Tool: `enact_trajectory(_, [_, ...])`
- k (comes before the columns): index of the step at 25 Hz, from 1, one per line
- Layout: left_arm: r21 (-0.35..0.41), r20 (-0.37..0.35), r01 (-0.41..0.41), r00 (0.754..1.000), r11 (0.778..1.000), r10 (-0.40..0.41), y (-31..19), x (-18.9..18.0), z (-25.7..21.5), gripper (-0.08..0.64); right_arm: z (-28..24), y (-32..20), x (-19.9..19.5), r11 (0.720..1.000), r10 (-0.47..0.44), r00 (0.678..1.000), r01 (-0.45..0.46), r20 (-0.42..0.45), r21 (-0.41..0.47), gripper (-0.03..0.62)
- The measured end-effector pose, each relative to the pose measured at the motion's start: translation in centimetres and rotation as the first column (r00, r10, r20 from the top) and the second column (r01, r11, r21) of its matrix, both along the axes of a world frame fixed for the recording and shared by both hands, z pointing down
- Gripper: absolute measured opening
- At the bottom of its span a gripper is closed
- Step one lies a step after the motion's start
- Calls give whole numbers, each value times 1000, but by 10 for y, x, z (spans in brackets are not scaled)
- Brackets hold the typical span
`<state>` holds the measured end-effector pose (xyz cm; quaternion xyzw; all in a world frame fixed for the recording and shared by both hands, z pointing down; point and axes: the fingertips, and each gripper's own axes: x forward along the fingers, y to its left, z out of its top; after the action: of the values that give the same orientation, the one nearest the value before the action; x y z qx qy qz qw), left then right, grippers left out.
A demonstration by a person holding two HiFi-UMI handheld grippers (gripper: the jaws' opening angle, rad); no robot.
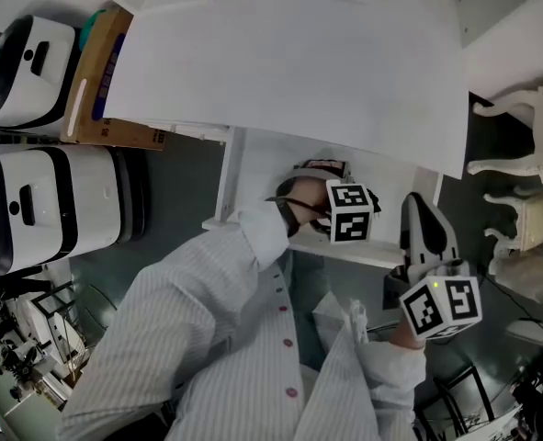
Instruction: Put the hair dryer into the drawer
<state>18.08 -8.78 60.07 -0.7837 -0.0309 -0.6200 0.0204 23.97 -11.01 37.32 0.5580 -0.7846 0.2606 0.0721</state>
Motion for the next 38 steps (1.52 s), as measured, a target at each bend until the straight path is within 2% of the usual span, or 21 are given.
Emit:
enact_trajectory(4, [3,-63,56,996,998,-56,-4,-3,-34,331,-21,-1,-9,999,-15,1000,15,-10,37,12])
enact_trajectory(7, [-11,-147,110,983,994,-110,-7,-4,-68,319,-40,-3,-18,997,-29,999,30,-22,71,12])
enact_trajectory(9, [-23,-234,155,960,988,-156,-8,-5,-97,303,-52,-3,-25,995,-40,999,42,-31,95,12])
enact_trajectory(11, [-29,-327,205,923,978,-203,-10,-6,-128,284,-64,-3,-33,991,-54,998,58,-40,119,12])
enact_trajectory(14, [-30,-454,271,854,962,-254,-16,-7,-176,261,-82,-5,-41,984,-75,996,82,-54,159,12])
enact_trajectory(20, [-81,-657,367,680,927,-326,-23,-27,-264,208,-115,-5,-60,968,-101,992,115,-76,224,12])
enact_trajectory(22, [-130,-717,384,600,914,-355,-25,-36,-291,183,-125,-5,-66,962,-111,990,128,-83,243,12])
enact_trajectory(26, [-267,-800,427,401,864,-446,-30,-56,-336,135,-143,-7,-79,946,-135,985,161,-109,280,12])
enact_trajectory(28, [-310,-823,438,321,844,-469,-32,-66,-352,66,-150,-7,-83,940,-140,983,170,-117,295,12])
enact_trajectory(30, [-317,-840,440,282,840,-464,-33,-73,-363,31,-155,-7,-86,936,-146,982,177,-121,305,12])
enact_trajectory(33, [-299,-859,454,255,839,-444,-32,-79,-374,11,-161,-6,-90,931,-156,980,189,-126,313,11])
enact_trajectory(36, [-309,-874,468,202,828,-441,-32,-84,-386,9,-165,-6,-93,927,-165,978,199,-128,319,12])
enact_trajectory(38, [-305,-883,471,186,828,-431,-31,-84,-392,9,-165,-5,-96,925,-175,976,208,-132,318,11])
